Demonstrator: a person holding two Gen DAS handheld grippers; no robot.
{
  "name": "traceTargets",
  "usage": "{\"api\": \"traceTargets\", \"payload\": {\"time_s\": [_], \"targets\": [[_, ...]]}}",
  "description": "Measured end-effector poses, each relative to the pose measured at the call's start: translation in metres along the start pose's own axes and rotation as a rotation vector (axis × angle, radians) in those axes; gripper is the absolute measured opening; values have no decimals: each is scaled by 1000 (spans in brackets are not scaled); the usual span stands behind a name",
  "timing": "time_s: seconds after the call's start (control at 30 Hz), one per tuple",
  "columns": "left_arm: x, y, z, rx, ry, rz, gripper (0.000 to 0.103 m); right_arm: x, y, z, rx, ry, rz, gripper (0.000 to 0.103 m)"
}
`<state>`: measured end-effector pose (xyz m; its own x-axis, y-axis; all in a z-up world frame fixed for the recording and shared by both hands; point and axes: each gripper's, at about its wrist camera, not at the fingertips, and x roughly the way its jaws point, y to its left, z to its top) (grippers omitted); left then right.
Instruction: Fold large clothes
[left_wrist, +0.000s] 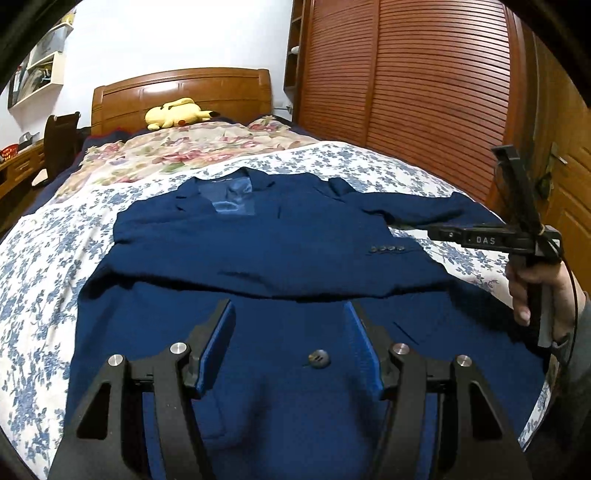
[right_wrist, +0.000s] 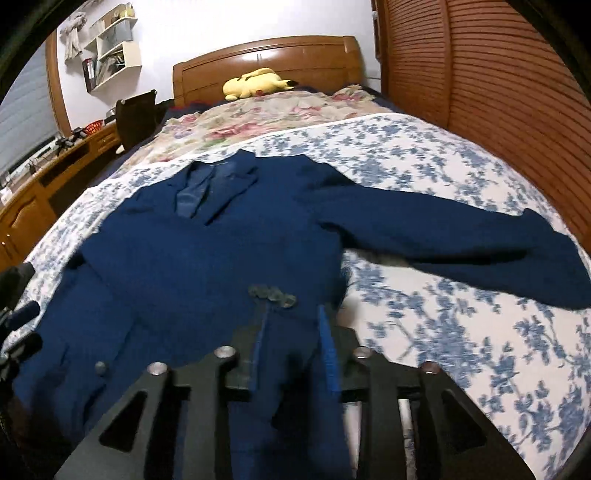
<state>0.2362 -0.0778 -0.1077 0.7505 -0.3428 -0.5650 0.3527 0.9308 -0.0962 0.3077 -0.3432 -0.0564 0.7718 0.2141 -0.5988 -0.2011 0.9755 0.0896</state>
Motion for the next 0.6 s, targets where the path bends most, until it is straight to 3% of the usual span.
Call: {"api": "traceTargets", "payload": {"time_s": [0.33, 0.6], "targets": [[15, -12, -2, 14, 4, 8, 62, -16, -6, -12, -25, 20, 59, 43], [20, -11, -7, 3, 10, 22, 62, -11, 8, -22, -89, 106, 119, 43]]}}
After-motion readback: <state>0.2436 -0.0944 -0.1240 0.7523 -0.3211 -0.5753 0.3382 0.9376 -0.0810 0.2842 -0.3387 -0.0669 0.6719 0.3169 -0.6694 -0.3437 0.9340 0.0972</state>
